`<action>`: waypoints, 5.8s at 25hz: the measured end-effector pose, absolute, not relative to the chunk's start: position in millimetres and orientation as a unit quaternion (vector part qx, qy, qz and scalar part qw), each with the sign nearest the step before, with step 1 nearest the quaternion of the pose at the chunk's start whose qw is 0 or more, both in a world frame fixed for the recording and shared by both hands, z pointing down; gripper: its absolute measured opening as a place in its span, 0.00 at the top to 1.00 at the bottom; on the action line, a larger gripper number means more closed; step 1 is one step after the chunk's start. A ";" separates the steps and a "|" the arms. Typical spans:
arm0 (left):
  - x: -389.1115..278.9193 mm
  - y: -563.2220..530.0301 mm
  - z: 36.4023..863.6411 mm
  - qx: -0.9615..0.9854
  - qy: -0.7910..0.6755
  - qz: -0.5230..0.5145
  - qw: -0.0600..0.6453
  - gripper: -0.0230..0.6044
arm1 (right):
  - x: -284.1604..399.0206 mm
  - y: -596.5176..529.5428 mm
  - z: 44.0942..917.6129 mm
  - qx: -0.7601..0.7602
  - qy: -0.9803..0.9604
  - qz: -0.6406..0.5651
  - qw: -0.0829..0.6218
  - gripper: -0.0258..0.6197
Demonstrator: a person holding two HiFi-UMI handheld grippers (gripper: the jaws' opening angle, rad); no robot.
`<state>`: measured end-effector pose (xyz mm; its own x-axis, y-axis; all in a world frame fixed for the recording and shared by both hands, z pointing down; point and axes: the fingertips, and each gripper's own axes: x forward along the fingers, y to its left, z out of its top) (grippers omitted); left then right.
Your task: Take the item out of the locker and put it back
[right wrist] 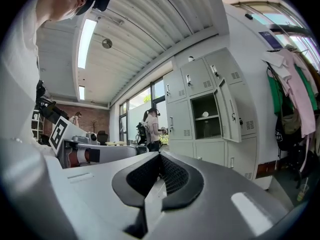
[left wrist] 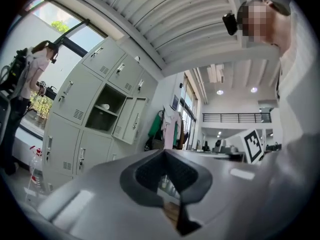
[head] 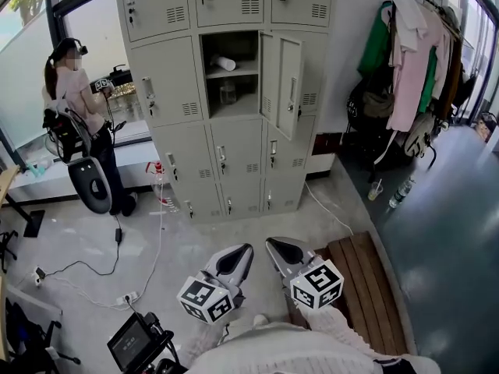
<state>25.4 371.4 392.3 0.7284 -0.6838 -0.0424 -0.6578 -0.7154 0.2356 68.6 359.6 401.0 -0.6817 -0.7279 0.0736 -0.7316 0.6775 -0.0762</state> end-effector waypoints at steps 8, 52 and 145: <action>34.2 272.7 403.6 0.918 -0.370 -0.062 0.126 0.95 | 80.7 255.3 410.5 0.397 -0.915 0.066 0.029 0.96; -25.1 -192.4 383.4 0.926 -0.350 -0.078 0.117 0.95 | 4.5 -199.3 399.6 0.398 -0.916 0.052 0.031 0.96; -43.5 -293.8 387.4 0.912 -0.394 -0.053 0.102 0.95 | -34.9 -500.3 413.4 0.490 -0.865 0.050 0.093 0.28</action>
